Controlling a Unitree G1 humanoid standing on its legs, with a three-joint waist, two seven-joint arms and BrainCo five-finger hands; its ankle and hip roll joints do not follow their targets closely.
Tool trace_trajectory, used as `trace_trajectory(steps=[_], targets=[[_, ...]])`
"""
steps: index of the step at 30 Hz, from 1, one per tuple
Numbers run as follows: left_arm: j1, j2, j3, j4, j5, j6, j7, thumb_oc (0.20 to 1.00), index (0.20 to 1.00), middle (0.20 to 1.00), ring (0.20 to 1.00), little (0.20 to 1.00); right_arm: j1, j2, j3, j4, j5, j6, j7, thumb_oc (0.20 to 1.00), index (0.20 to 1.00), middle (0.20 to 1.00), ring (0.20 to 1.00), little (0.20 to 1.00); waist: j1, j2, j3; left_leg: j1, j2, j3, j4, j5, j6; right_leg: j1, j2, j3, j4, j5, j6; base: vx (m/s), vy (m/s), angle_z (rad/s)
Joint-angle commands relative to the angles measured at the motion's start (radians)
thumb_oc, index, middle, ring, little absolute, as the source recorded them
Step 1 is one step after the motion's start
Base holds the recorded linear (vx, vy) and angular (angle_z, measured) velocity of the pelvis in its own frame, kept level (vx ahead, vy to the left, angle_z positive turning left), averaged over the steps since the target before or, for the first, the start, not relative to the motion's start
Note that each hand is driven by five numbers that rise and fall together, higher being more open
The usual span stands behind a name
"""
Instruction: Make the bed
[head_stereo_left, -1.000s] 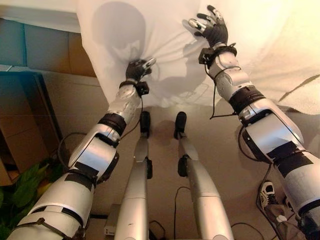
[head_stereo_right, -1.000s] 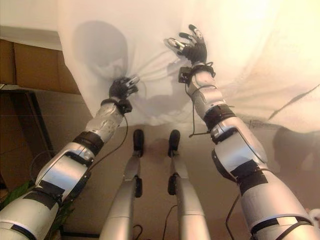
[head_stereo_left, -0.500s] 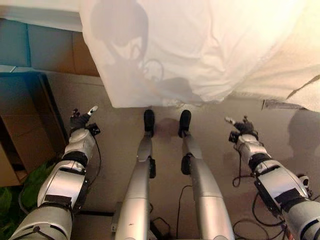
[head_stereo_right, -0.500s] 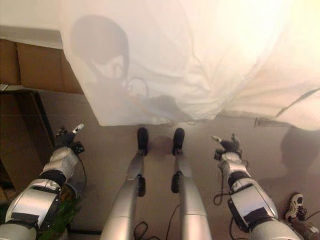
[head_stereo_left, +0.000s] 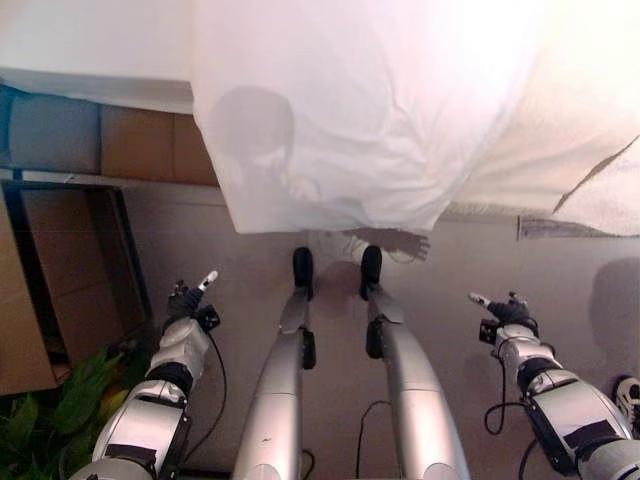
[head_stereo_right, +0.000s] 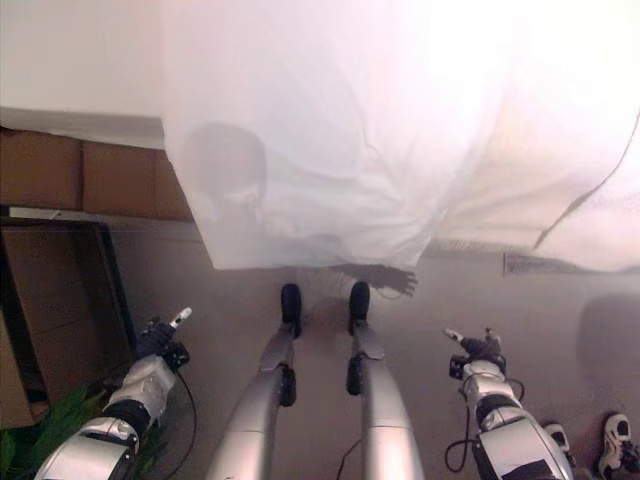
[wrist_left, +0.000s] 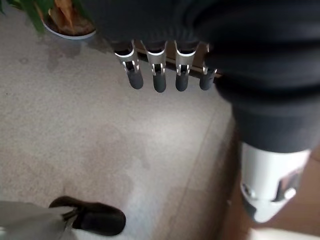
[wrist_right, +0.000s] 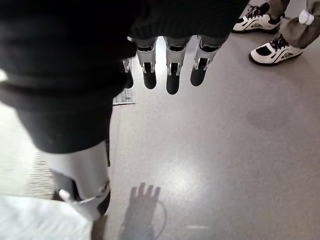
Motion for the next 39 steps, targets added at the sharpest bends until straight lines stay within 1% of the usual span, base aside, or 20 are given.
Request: trace_trajectory(steps=[1, 2, 3, 5, 6, 7, 8, 9, 10, 11, 12, 14, 15, 17, 18, 21, 26, 27, 32, 39], targets=[[0.088, -0.011, 0.007, 0.046, 0.201, 0.007, -0.046, 1.0, 1.0, 1.0, 1.0, 1.0, 0.115, -0.011, -0.044, -0.072, -0.036, -0.027, 0.071, 1.0, 1.0, 1.0, 1.0, 1.0, -0.022, 0.021, -0.003, 0.142, -0.05, 0.011, 0.1, -0.116, -0.002, 0.183, 0.004, -0.03, 0.029, -0.048, 0.081, 0.03, -0.018, 0.01], [0.111, -0.011, 0.002, 0.05, 0.245, 0.007, -0.051, 1.0, 1.0, 1.0, 1.0, 1.0, 0.134, -0.001, -0.044, -0.079, -0.05, -0.024, 0.088, 1.0, 1.0, 1.0, 1.0, 1.0, -0.019, 0.02, -0.003, 0.22, -0.051, 0.008, 0.07, -0.115, -0.004, 0.265, 0.01, -0.029, 0.0, -0.044, 0.084, 0.12, -0.032, -0.02], [0.133, -0.014, -0.004, 0.051, 0.293, 0.012, -0.061, 1.0, 1.0, 1.0, 1.0, 1.0, 0.157, 0.004, -0.045, -0.087, -0.07, -0.022, 0.103, 1.0, 1.0, 1.0, 1.0, 1.0, -0.016, 0.021, -0.016, 0.273, -0.05, 0.004, 0.046, -0.111, -0.004, 0.324, 0.012, -0.032, -0.028, -0.042, 0.087, 0.15, -0.053, -0.07], [0.199, -0.018, -0.015, 0.047, 0.39, 0.013, -0.071, 1.0, 1.0, 1.0, 1.0, 1.0, 0.216, 0.011, -0.022, -0.119, -0.157, -0.015, 0.13, 1.0, 1.0, 1.0, 1.0, 1.0, -0.009, 0.022, -0.089, 0.352, -0.051, -0.003, -0.021, -0.098, -0.008, 0.403, 0.018, -0.04, -0.102, -0.034, 0.097, 0.15, -0.054, -0.12], [0.199, -0.018, -0.015, 0.047, 0.39, 0.014, -0.071, 1.0, 1.0, 1.0, 1.0, 1.0, 0.216, 0.011, -0.022, -0.119, -0.157, -0.015, 0.13, 1.0, 1.0, 1.0, 1.0, 1.0, -0.009, 0.022, -0.091, 0.35, -0.051, -0.004, -0.023, -0.096, -0.008, 0.402, 0.018, -0.04, -0.104, -0.032, 0.097, 0.18, -0.069, -0.1], [0.245, -0.042, 0.007, 0.076, 0.418, 0.022, -0.088, 1.0, 1.0, 1.0, 1.0, 1.0, 0.255, 0.018, -0.001, -0.088, -0.256, 0.003, 0.149, 1.0, 1.0, 1.0, 1.0, 1.0, -0.002, 0.02, -0.163, 0.415, -0.048, -0.008, -0.076, -0.087, -0.012, 0.478, 0.026, -0.045, -0.174, -0.024, 0.104, 0.12, -0.047, -0.09], [0.245, -0.042, 0.007, 0.076, 0.418, 0.022, -0.088, 1.0, 1.0, 1.0, 1.0, 1.0, 0.255, 0.018, -0.001, -0.088, -0.256, 0.003, 0.149, 1.0, 1.0, 1.0, 1.0, 1.0, -0.002, 0.02, -0.165, 0.413, -0.048, -0.009, -0.077, -0.086, -0.012, 0.476, 0.026, -0.046, -0.176, -0.022, 0.104, 0.16, -0.068, -0.02], [0.269, -0.049, 0.012, 0.083, 0.435, 0.023, -0.096, 1.0, 1.0, 1.0, 1.0, 1.0, 0.279, 0.018, 0.013, -0.08, -0.306, 0.012, 0.159, 1.0, 1.0, 1.0, 1.0, 1.0, -0.001, 0.018, -0.194, 0.447, -0.046, -0.01, -0.104, -0.082, -0.014, 0.508, 0.029, -0.05, -0.204, -0.018, 0.106, 0.12, -0.049, 0.07], [0.295, -0.073, 0.023, 0.12, 0.475, 0.036, -0.103, 1.0, 1.0, 1.0, 1.0, 1.0, 0.31, 0.041, 0.023, -0.051, -0.368, 0.03, 0.18, 1.0, 1.0, 1.0, 1.0, 1.0, 0.003, 0.011, -0.257, 0.505, -0.039, -0.009, -0.163, -0.07, -0.018, 0.564, 0.034, -0.06, -0.263, -0.004, 0.111, 0.12, -0.05, 0.13], [0.295, -0.073, 0.023, 0.12, 0.475, 0.036, -0.103, 1.0, 1.0, 1.0, 1.0, 1.0, 0.311, 0.041, 0.023, -0.051, -0.368, 0.03, 0.18, 1.0, 1.0, 1.0, 1.0, 1.0, 0.003, 0.011, -0.257, 0.507, -0.039, -0.009, -0.165, -0.069, -0.018, 0.566, 0.035, -0.06, -0.265, -0.003, 0.111, 0.2, -0.041, 0.1], [0.323, -0.089, 0.014, 0.147, 0.529, 0.046, -0.112, 1.0, 1.0, 1.0, 1.0, 1.0, 0.342, 0.059, 0.023, -0.024, -0.402, 0.042, 0.192, 1.0, 1.0, 1.0, 1.0, 1.0, 0.004, 0.006, -0.314, 0.561, -0.039, -0.004, -0.215, -0.065, -0.02, 0.617, 0.045, -0.06, -0.32, 0.011, 0.115, 0.17, -0.018, 0.05], [0.34, -0.105, -0.011, 0.159, 0.589, 0.053, -0.117, 1.0, 1.0, 1.0, 1.0, 1.0, 0.362, 0.079, 0.031, 0.005, -0.431, 0.053, 0.202, 1.0, 1.0, 1.0, 1.0, 1.0, 0.003, 0.002, -0.366, 0.597, -0.037, 0.001, -0.254, -0.062, -0.023, 0.654, 0.053, -0.061, -0.37, 0.022, 0.121, 0.16, -0.018, 0.06], [0.346, -0.111, -0.021, 0.163, 0.61, 0.057, -0.113, 1.0, 1.0, 1.0, 1.0, 1.0, 0.369, 0.088, 0.029, 0.012, -0.434, 0.057, 0.206, 1.0, 1.0, 1.0, 1.0, 1.0, 0.002, 0.0, -0.382, 0.602, -0.036, 0.001, -0.254, -0.065, -0.023, 0.663, 0.054, -0.062, -0.377, 0.023, 0.123, 0.08, -0.013, 0.05], [0.348, -0.12, -0.06, 0.148, 0.645, 0.058, -0.12, 1.0, 1.0, 1.0, 1.0, 1.0, 0.379, 0.103, 0.025, 0.026, -0.424, 0.063, 0.209, 1.0, 1.0, 1.0, 1.0, 1.0, -0.003, -0.002, -0.401, 0.621, -0.036, 0.002, -0.254, -0.069, -0.021, 0.683, 0.059, -0.052, -0.373, 0.018, 0.119, 0.05, -0.006, 0.01], [0.348, -0.12, -0.06, 0.148, 0.645, 0.058, -0.12, 1.0, 1.0, 1.0, 1.0, 1.0, 0.379, 0.103, 0.025, 0.025, -0.424, 0.063, 0.209, 1.0, 1.0, 1.0, 1.0, 1.0, -0.003, -0.002, -0.401, 0.622, -0.036, 0.002, -0.254, -0.069, -0.021, 0.683, 0.059, -0.052, -0.373, 0.018, 0.119, 0.04, 0.006, 0.04], [0.363, -0.143, -0.081, 0.165, 0.68, 0.064, -0.135, 1.0, 1.0, 1.0, 1.0, 1.0, 0.394, 0.122, 0.065, 0.049, -0.482, 0.072, 0.235, 1.0, 1.0, 1.0, 1.0, 1.0, 0.0, -0.011, -0.428, 0.645, -0.033, 0.004, -0.254, -0.076, -0.019, 0.711, 0.064, -0.05, -0.37, 0.009, 0.113, 0.05, -0.002, 0.04], [0.369, -0.155, -0.099, 0.18, 0.712, 0.075, -0.151, 1.0, 1.0, 1.0, 1.0, 1.0, 0.394, 0.14, 0.078, 0.051, -0.483, 0.076, 0.25, 1.0, 1.0, 1.0, 1.0, 1.0, 0.008, -0.021, -0.447, 0.66, -0.031, 0.007, -0.254, -0.082, -0.016, 0.725, 0.063, -0.055, -0.374, 0.008, 0.114, 0.01, -0.004, 0.0], [0.369, -0.158, -0.12, 0.181, 0.737, 0.077, -0.164, 1.0, 1.0, 1.0, 1.0, 1.0, 0.393, 0.146, 0.088, 0.052, -0.489, 0.077, 0.26, 1.0, 1.0, 1.0, 1.0, 1.0, 0.008, -0.02, -0.455, 0.661, -0.03, 0.009, -0.254, -0.084, -0.016, 0.729, 0.062, -0.054, -0.377, 0.009, 0.115, 0.0, 0.0, 0.0], [0.376, -0.163, -0.123, 0.192, 0.744, 0.085, -0.175, 1.0, 1.0, 1.0, 1.0, 1.0, 0.401, 0.161, 0.088, 0.047, -0.473, 0.076, 0.268, 1.0, 1.0, 1.0, 1.0, 1.0, 0.003, -0.017, -0.462, 0.66, -0.029, 0.012, -0.254, -0.085, -0.017, 0.73, 0.061, -0.051, -0.385, 0.012, 0.117, 0.0, 0.0, 0.0], [0.38, -0.164, -0.122, 0.198, 0.757, 0.089, -0.173, 1.0, 1.0, 1.0, 1.0, 1.0, 0.41, 0.166, 0.106, 0.061, -0.508, 0.082, 0.273, 1.0, 1.0, 1.0, 1.0, 1.0, -0.002, -0.017, -0.466, 0.658, -0.029, 0.014, -0.254, -0.087, -0.021, 0.736, 0.058, -0.05, -0.397, 0.02, 0.12, 0.0, 0.0, 0.0]])
